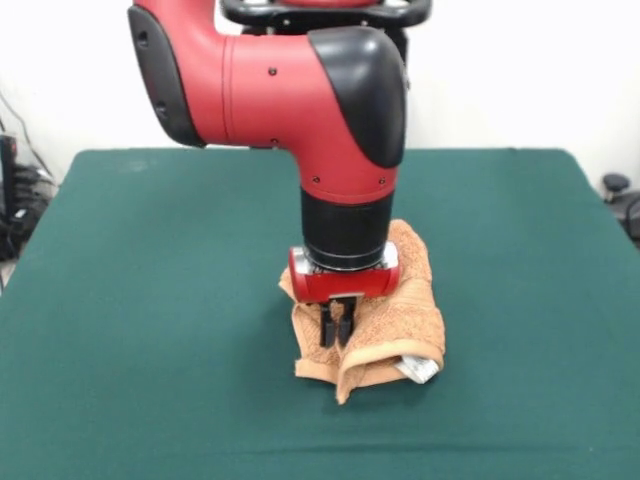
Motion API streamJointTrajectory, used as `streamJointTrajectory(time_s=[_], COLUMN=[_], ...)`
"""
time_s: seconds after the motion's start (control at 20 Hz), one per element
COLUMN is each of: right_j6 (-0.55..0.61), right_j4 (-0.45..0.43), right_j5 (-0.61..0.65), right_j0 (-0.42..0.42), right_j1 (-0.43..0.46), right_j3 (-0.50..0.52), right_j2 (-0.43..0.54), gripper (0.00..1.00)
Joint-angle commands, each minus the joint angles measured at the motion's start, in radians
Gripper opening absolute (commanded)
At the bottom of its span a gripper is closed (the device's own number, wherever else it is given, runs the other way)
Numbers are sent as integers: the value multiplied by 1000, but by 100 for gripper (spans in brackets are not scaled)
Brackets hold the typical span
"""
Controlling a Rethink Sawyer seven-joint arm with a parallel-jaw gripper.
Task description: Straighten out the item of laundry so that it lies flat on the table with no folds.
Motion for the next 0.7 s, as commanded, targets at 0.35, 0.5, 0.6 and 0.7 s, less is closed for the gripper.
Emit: streamJointTrajectory(time_s=[0.35,0.5,0.6,0.7], right_j6=[-188,-177,-168,-151], right_j4=[-112,-103,-93,-84], right_j5=[7,50,83,104], right_j0=[-86,-97,-102,-109], right_j1=[125,79,44,0], right_j3=[23,56,76,111], right_j2=[207,223,237,247], gripper=[0,0,0,0])
